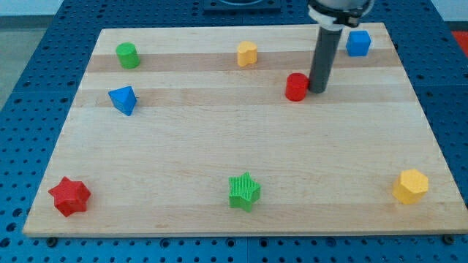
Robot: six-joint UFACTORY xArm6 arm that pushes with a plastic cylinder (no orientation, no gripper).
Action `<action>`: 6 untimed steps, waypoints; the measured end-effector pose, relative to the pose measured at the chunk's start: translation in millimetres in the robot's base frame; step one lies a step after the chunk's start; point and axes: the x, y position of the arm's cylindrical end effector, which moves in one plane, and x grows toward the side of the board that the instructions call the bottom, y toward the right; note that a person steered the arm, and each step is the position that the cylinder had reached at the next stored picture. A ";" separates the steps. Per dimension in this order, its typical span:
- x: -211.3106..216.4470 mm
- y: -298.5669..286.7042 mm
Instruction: Move your arm to the bottom left corner of the board
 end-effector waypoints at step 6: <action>141.6 -124.6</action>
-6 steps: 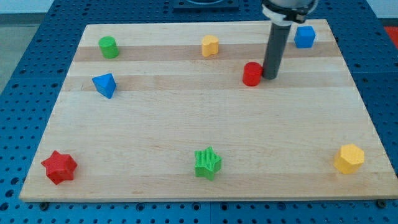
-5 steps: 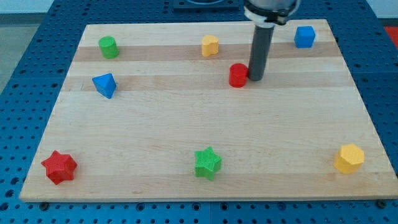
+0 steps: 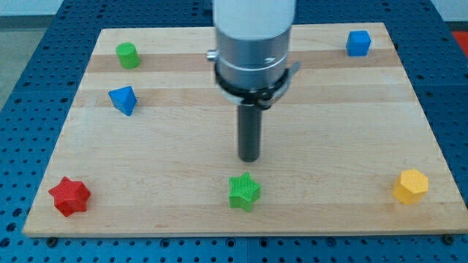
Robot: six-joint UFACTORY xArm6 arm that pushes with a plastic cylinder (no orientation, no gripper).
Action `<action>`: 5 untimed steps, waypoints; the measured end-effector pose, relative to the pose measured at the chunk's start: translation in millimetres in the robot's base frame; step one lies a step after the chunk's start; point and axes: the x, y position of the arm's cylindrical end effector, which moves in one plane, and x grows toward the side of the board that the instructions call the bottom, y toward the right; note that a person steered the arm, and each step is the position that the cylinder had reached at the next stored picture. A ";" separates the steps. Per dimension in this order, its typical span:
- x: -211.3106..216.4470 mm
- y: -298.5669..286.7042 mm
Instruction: Move your arm to the bottom left corner of the board
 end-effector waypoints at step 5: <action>103.8 -178.7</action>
